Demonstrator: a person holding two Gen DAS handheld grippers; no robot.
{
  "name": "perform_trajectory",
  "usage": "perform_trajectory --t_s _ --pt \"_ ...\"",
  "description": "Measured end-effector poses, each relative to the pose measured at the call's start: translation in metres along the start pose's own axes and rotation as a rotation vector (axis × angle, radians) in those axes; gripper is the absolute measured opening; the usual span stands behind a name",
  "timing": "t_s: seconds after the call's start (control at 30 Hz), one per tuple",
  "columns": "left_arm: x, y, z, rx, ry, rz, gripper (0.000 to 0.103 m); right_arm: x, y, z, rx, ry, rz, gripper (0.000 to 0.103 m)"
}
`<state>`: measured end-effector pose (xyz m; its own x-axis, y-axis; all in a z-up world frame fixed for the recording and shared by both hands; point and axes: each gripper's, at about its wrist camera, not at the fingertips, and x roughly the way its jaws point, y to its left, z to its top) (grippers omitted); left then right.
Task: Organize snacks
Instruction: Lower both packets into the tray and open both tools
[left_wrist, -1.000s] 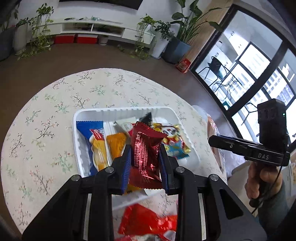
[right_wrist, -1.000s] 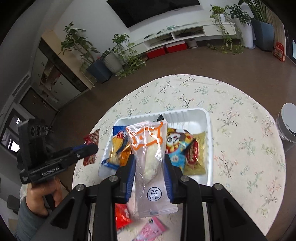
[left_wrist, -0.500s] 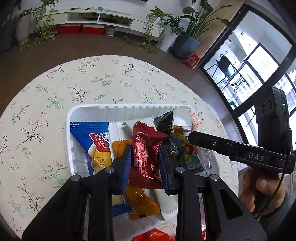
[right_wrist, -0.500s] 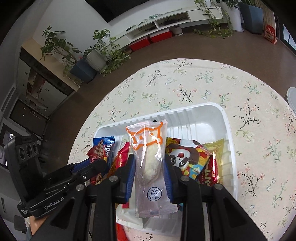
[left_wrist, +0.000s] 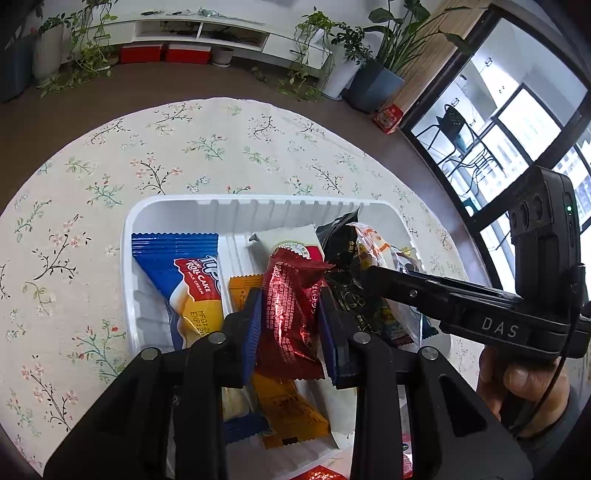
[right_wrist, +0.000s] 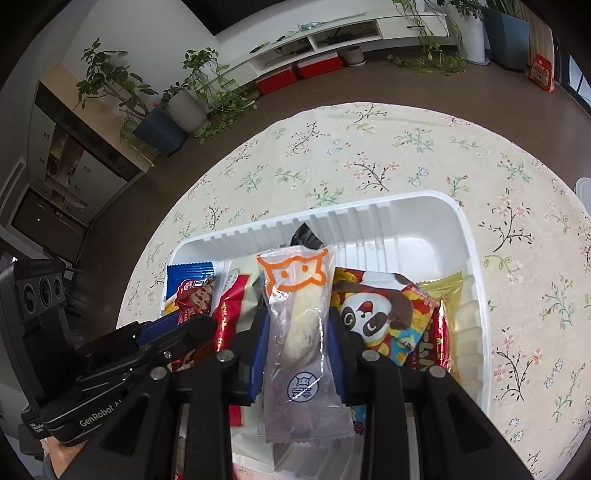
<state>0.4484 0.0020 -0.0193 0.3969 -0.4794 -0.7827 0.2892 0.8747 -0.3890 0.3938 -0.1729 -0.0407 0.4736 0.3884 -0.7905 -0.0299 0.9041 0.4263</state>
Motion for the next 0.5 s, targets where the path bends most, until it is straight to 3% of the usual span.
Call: perform_trajectory --t_s 0.13,0.2,0.23,0.5 --pt "-0.002 -0.004 0.000 0.013 -0.003 0.017 0.030 0.000 0.001 0.000 -0.006 0.001 -0.003 0.034" --pt "-0.004 -0.007 -0.001 0.020 -0.008 0.035 0.048 0.000 0.003 0.000 -0.012 -0.001 -0.005 0.035" --pt "-0.005 -0.008 -0.002 0.026 -0.012 0.037 0.052 0.000 0.004 0.000 -0.016 0.000 -0.007 0.035" --pt "-0.019 -0.014 -0.009 0.038 -0.037 0.035 0.054 -0.012 0.005 -0.005 -0.033 -0.020 -0.014 0.045"
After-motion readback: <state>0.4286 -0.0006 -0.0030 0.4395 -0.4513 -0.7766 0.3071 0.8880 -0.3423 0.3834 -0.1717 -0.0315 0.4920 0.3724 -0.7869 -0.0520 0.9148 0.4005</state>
